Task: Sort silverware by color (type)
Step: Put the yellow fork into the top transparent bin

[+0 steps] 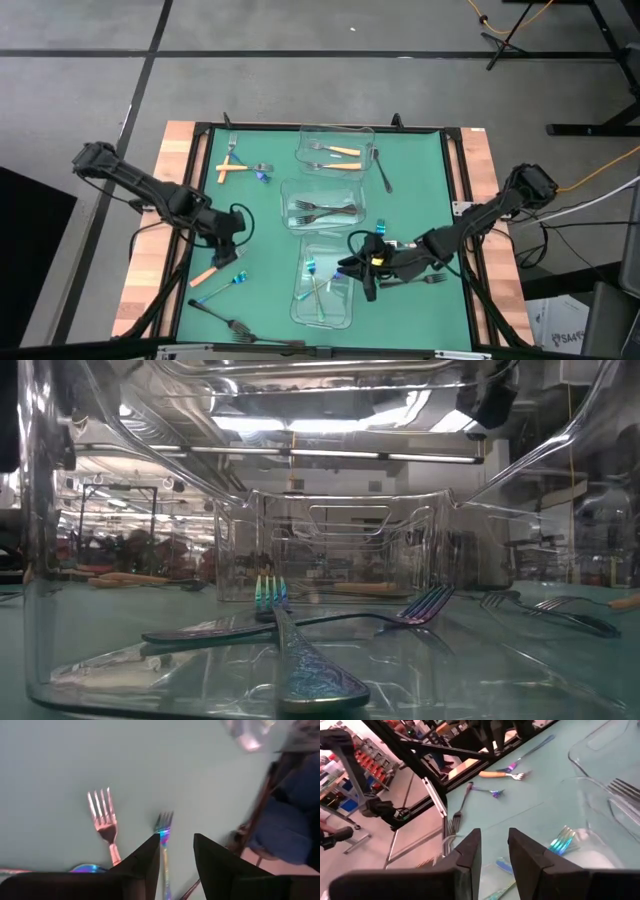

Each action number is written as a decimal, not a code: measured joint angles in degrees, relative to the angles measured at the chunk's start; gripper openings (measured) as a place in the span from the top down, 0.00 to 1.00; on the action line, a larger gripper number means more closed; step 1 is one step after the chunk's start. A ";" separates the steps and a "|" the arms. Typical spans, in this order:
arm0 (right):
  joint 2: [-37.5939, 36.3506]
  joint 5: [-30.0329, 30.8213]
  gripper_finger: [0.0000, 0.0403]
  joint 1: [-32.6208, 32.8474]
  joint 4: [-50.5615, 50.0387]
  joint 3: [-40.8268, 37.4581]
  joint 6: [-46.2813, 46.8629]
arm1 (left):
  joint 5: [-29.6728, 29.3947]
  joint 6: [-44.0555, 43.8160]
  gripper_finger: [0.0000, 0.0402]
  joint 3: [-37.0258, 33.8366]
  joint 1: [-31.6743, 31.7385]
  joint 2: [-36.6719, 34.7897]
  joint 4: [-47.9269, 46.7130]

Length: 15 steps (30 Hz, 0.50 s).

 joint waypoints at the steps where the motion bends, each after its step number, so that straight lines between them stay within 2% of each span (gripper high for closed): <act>1: 0.00 -0.02 0.78 -0.02 -0.13 0.00 0.00 | 0.04 -0.18 0.72 0.00 -0.25 1.05 -0.31; 15: 0.02 -1.79 0.78 -0.76 -3.16 0.00 0.03 | -0.19 -0.93 0.72 0.00 -3.33 17.66 -2.88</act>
